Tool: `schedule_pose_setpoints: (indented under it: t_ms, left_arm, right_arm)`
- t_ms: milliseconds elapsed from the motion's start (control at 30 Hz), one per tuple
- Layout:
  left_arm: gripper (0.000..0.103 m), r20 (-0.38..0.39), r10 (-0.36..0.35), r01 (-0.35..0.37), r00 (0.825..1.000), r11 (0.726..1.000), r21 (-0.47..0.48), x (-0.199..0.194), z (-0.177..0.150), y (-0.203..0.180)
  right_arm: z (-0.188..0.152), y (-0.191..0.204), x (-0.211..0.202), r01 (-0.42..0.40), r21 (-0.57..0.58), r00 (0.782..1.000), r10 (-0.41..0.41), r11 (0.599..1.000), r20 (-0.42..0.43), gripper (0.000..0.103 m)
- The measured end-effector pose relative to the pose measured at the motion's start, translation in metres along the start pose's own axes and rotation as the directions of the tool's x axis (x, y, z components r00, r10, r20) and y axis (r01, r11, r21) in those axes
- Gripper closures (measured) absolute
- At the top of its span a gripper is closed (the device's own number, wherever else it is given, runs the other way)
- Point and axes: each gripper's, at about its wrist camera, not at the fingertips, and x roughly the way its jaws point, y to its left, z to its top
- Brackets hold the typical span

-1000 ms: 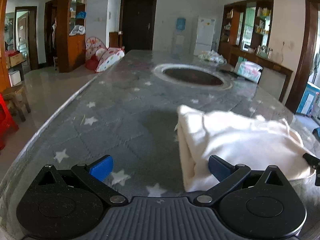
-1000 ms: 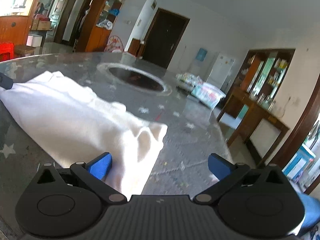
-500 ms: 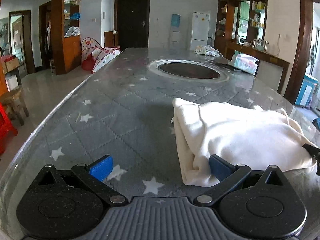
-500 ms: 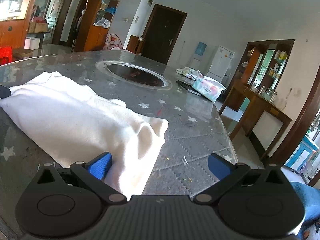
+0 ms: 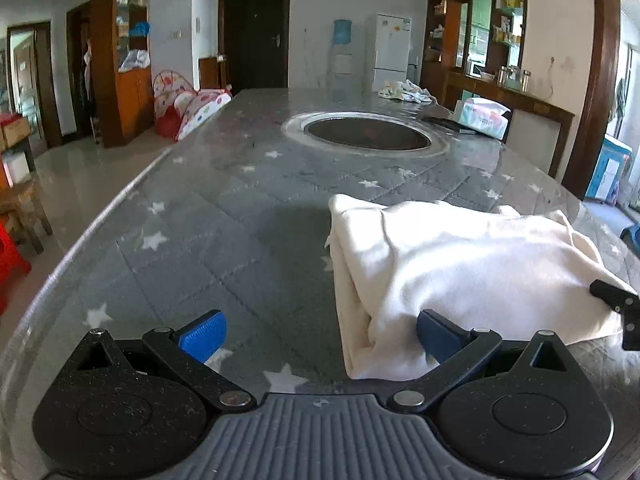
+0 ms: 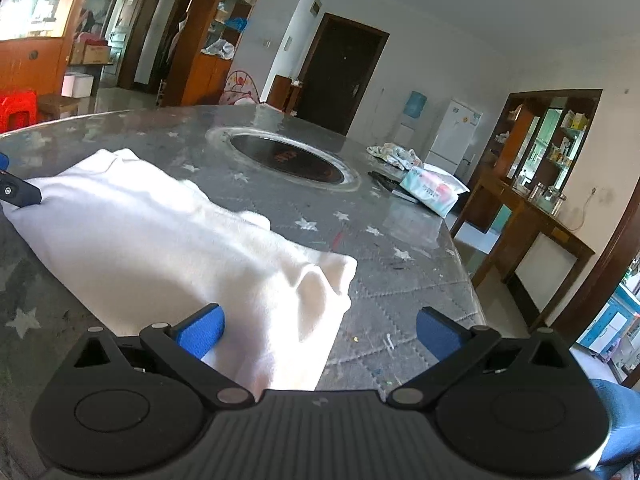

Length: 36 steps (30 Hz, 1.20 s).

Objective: Fold clothes

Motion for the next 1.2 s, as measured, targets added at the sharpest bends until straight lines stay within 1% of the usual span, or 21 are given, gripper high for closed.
schedule_pose_setpoints:
  t_ms: [167, 267, 400, 500, 600, 733, 900, 1033, 1100, 1200]
  left_arm:
    - [0.0, -0.002, -0.023, 0.023, 1.0, 0.999, -0.026, -0.004, 0.004, 0.004]
    - [0.0, -0.007, -0.019, 0.019, 1.0, 0.999, -0.026, -0.004, 0.005, 0.002]
    - [0.0, -0.007, -0.011, 0.01, 1.0, 0.999, -0.032, -0.004, 0.006, 0.001]
    - [0.0, -0.004, -0.009, 0.009, 1.0, 0.999, -0.041, -0.005, 0.007, 0.002]
    - [0.0, 0.002, -0.004, 0.004, 1.0, 0.999, -0.044, -0.006, 0.008, 0.004]
    - [0.0, 0.002, 0.005, -0.005, 1.0, 0.999, -0.05, -0.007, 0.01, 0.007]
    - [0.0, 0.002, 0.017, -0.017, 1.0, 0.998, -0.065, -0.008, 0.014, 0.013]
    - [0.0, 0.001, 0.03, -0.03, 1.0, 0.996, -0.083, -0.007, 0.018, 0.02]
    - [0.0, -0.002, 0.039, -0.039, 0.999, 0.995, -0.094, -0.006, 0.02, 0.024]
    - [0.0, -0.008, 0.032, -0.033, 0.999, 0.991, -0.127, -0.006, 0.022, 0.031]
  right_arm:
    - [0.008, -0.003, -0.006, -0.022, 0.002, 1.0, 0.022, 1.0, 0.018, 0.0]
    - [0.012, -0.003, -0.011, -0.045, 0.006, 0.998, 0.045, 0.999, 0.034, 0.0]
    - [0.017, 0.001, -0.013, -0.111, 0.024, 0.993, 0.111, 0.993, 0.034, 0.0]
    - [0.02, 0.003, -0.013, -0.176, 0.048, 0.984, 0.175, 0.983, 0.03, 0.0]
    - [0.022, 0.005, -0.013, -0.245, 0.079, 0.97, 0.243, 0.966, 0.026, 0.0]
    - [0.023, 0.012, -0.012, -0.297, 0.07, 0.955, 0.296, 0.952, 0.017, 0.0]
    - [0.027, 0.028, -0.014, -0.348, 0.011, 0.937, 0.348, 0.937, 0.007, 0.0]
    - [0.034, 0.045, -0.018, -0.395, -0.058, 0.918, 0.396, 0.917, 0.012, 0.001]
    - [0.038, 0.057, -0.019, -0.42, -0.103, 0.906, 0.423, 0.902, 0.01, 0.005]
    - [0.044, 0.076, -0.021, -0.452, -0.174, 0.888, 0.461, 0.875, 0.008, 0.013]
